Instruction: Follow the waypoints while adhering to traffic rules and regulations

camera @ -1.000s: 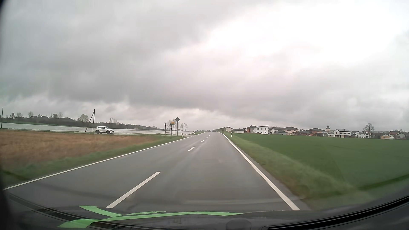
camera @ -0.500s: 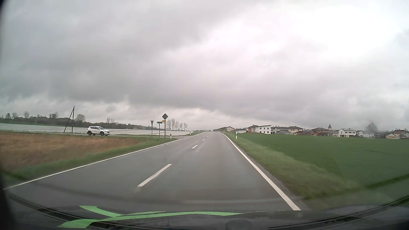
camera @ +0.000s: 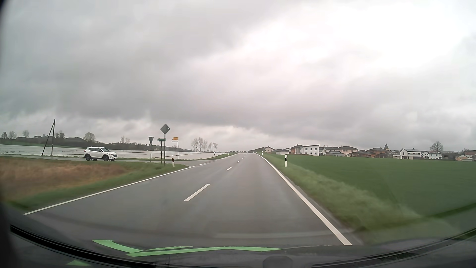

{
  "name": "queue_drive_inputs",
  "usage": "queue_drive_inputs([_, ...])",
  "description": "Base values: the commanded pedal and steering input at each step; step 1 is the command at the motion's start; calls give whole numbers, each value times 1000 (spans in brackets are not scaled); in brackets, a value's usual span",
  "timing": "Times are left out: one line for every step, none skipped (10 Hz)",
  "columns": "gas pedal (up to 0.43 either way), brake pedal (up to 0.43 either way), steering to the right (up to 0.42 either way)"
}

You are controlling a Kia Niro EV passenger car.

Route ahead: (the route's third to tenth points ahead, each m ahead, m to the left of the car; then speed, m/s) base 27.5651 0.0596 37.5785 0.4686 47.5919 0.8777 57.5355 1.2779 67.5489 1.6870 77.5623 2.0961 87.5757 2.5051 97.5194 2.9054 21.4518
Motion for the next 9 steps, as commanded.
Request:
queue_drive_inputs([157, 0, 0])
queue_drive_inputs([157, 0, 0])
queue_drive_inputs([169, 0, 0])
queue_drive_inputs([169, 0, 0])
queue_drive_inputs([177, 0, 0])
queue_drive_inputs([177, 0, 0])
queue_drive_inputs([177, 0, 0])
queue_drive_inputs([169, 0, 0])
queue_drive_inputs([157, 0, 0])
